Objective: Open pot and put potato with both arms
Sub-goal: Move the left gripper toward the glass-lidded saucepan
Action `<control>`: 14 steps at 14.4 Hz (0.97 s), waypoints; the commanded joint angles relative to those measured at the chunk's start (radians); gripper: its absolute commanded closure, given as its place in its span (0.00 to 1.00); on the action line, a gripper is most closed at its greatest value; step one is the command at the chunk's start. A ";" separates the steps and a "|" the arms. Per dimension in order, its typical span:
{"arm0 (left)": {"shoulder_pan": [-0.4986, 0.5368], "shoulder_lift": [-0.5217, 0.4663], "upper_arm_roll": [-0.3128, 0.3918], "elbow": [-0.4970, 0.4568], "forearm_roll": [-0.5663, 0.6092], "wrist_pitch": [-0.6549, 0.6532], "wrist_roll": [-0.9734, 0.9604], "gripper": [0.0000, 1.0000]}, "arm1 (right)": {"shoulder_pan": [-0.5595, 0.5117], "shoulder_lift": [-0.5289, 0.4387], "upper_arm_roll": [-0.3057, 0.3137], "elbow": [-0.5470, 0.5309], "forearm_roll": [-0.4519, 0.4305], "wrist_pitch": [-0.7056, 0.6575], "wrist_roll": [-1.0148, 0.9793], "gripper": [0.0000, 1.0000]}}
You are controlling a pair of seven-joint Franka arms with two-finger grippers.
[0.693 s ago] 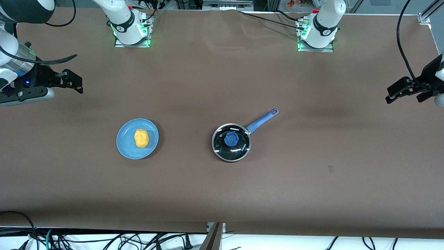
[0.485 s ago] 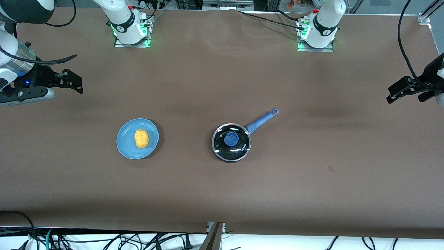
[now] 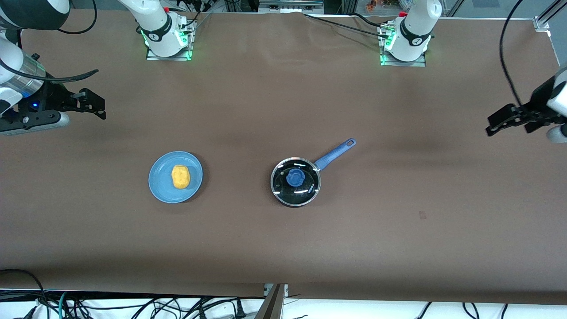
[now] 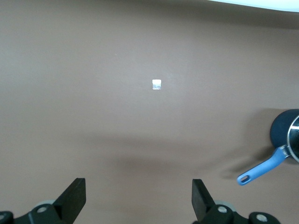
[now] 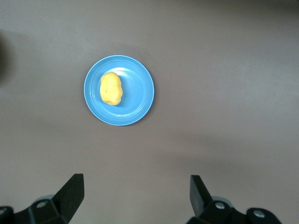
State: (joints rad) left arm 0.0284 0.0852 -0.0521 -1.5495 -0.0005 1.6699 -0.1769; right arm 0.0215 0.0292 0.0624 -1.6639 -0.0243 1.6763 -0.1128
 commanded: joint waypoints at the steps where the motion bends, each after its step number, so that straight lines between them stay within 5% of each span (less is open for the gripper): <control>1: -0.076 0.053 -0.002 0.039 -0.009 -0.012 -0.130 0.00 | -0.008 0.005 0.007 0.015 -0.009 -0.015 0.013 0.00; 14: -0.369 0.343 0.003 0.193 0.037 -0.003 -0.559 0.00 | -0.008 0.005 0.007 0.016 -0.009 -0.015 0.013 0.00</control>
State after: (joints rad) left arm -0.2997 0.3604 -0.0639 -1.4183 0.0129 1.6841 -0.7033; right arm 0.0210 0.0295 0.0624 -1.6639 -0.0243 1.6761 -0.1128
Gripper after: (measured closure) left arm 0.000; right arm 0.000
